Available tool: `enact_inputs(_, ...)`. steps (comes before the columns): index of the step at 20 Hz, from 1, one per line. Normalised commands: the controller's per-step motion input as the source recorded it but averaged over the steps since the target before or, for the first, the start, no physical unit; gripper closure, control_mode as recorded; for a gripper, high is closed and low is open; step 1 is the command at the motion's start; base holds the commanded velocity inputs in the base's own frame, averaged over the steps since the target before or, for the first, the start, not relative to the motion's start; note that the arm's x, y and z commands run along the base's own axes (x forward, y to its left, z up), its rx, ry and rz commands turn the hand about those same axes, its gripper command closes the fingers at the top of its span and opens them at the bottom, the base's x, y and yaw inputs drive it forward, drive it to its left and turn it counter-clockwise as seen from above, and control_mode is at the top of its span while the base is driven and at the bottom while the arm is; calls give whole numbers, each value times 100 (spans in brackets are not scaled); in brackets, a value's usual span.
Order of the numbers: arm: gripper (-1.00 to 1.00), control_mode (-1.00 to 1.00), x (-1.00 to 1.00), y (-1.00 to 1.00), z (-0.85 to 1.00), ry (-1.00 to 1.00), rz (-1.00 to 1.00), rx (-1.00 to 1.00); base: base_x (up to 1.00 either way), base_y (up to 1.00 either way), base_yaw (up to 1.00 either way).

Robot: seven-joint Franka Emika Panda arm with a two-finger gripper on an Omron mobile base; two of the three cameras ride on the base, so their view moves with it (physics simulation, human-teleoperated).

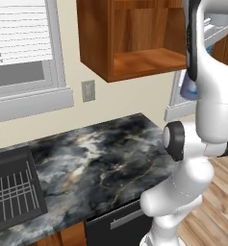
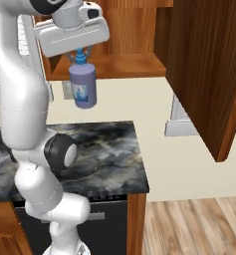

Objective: Pick up the bar soap and soap dispenser from the sink, and place them back in the cabinet, and close the cabinet door.

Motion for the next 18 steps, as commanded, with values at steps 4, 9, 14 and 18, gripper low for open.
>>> enact_inputs(4,100,-100,12,0,26,0,0,0,0,0,0)
enact_inputs(9,100,-100,21,0,25,0,0,0,0,0,0)
enact_inputs(14,100,-100,35,0,24,0,0,0,0,0,0)
enact_inputs(18,100,-100,42,0,27,0,0,0,0,0,0)
